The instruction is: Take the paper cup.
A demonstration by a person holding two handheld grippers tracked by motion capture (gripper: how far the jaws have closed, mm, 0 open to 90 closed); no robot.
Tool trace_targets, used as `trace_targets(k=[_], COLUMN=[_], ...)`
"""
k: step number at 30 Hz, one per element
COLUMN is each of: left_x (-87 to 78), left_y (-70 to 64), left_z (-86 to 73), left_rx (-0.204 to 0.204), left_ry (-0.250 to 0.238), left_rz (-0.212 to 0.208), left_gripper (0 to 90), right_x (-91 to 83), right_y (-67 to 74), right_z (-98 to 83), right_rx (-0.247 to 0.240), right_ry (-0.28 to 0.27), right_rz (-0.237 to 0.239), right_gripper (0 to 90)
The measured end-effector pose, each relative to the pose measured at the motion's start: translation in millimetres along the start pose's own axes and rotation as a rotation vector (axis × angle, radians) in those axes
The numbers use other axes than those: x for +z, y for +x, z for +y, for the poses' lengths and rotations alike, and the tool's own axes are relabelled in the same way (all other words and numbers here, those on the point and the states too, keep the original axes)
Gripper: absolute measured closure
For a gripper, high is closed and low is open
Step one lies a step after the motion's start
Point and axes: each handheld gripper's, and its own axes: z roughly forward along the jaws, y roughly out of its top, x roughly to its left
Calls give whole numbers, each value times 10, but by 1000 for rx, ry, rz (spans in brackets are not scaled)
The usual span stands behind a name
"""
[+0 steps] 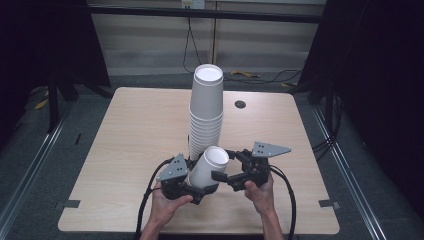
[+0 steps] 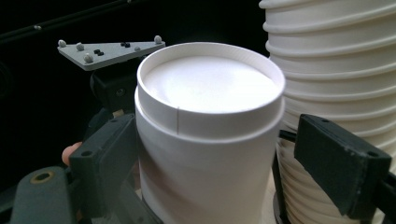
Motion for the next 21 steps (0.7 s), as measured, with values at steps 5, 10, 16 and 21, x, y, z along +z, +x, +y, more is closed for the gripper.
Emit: trace_targets(k=[5,10,16,21], left_x=[-25,-61,-86,-85], left_y=[15,50,78,74], left_z=[-3,2,17,11], left_rx=[7,6,8,24], left_ry=[12,27,45,83], left_rz=[13,28,32,38], left_gripper=[144,145,146,146], right_x=[-52,-123,-170,-203], right_y=[2,-10,-42,-50], right_z=[12,21,33,23], right_rx=[-12,-22,-39,-48], right_ry=[12,24,76,105], right_rz=[-13,-27,-61,-87], right_gripper=[139,139,139,139])
